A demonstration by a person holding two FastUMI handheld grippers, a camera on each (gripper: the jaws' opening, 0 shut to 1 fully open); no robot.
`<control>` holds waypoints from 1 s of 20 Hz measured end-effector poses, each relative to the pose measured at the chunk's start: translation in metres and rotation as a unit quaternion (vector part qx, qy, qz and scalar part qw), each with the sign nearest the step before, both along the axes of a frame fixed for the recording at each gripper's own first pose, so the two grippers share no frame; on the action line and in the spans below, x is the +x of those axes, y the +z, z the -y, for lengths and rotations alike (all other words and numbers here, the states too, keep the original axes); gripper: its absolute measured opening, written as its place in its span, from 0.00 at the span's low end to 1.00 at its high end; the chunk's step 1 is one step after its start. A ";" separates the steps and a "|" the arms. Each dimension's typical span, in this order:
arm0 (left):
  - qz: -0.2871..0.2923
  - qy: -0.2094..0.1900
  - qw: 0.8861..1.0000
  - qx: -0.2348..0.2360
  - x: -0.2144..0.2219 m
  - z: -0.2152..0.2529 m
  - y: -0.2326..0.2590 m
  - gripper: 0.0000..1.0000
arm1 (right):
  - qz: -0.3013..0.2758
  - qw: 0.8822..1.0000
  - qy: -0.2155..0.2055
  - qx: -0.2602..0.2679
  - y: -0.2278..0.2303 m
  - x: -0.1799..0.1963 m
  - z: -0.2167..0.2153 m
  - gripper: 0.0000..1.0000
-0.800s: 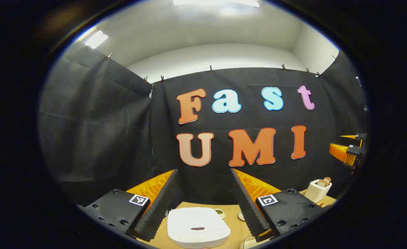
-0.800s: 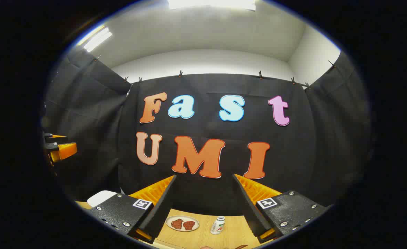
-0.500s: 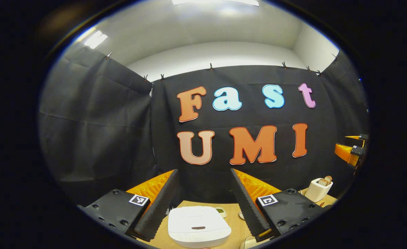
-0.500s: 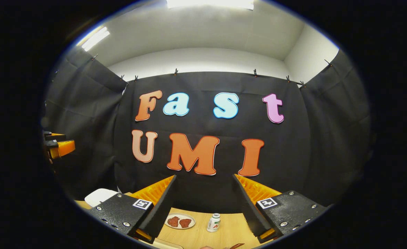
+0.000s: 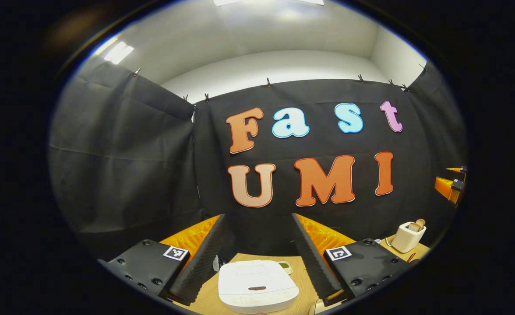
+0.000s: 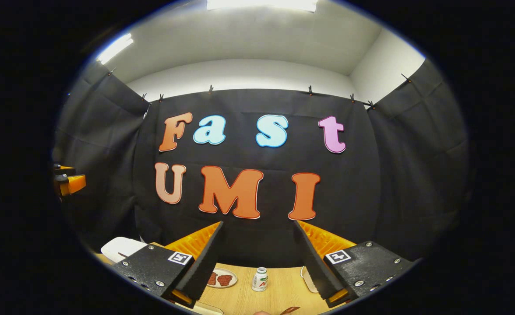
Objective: Close the left gripper, press the button to open the rice cooker; take a wooden spoon from the chopstick holder with the right hand, scoop a spoonful of rice and pour it into the rice cooker, then put the wooden spoon back into the chopstick holder.
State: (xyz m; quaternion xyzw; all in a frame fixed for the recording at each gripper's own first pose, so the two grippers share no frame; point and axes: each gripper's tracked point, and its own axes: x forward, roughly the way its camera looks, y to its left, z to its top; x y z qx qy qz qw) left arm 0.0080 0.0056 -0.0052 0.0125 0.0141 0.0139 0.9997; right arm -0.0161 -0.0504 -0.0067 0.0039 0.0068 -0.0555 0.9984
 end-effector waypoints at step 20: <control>-0.078 0.020 0.996 -0.036 0.028 -0.014 -0.047 0.08 | -0.026 0.998 -0.034 -0.039 -0.014 -0.013 0.024 0.95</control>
